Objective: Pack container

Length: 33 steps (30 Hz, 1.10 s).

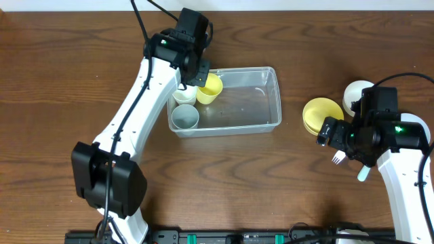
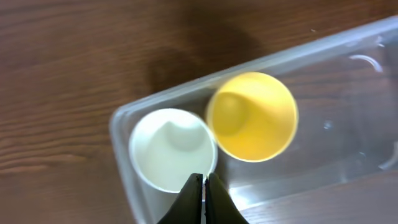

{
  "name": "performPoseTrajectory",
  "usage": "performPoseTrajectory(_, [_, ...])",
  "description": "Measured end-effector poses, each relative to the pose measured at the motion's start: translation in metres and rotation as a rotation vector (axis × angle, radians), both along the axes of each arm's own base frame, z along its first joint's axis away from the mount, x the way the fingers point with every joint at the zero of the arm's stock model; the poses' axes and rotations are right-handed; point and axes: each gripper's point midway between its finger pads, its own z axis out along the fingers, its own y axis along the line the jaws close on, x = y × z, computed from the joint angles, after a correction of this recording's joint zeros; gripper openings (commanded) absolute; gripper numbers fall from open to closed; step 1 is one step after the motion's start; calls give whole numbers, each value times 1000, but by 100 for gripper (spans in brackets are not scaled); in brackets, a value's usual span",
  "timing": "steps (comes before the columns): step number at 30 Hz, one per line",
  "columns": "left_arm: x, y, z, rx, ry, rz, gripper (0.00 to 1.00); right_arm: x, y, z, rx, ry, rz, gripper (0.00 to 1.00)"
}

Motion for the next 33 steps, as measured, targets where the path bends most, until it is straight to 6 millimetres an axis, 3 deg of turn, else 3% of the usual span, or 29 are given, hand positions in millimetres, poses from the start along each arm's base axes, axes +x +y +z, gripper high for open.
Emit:
performPoseTrajectory(10, [-5, -19, -43, -60, 134, -37, 6, 0, 0, 0, 0, 0, 0, 99])
performPoseTrajectory(33, [-4, -21, -50, -64, 148, -39, 6, -1, 0, 0, 0, 4, 0, 99])
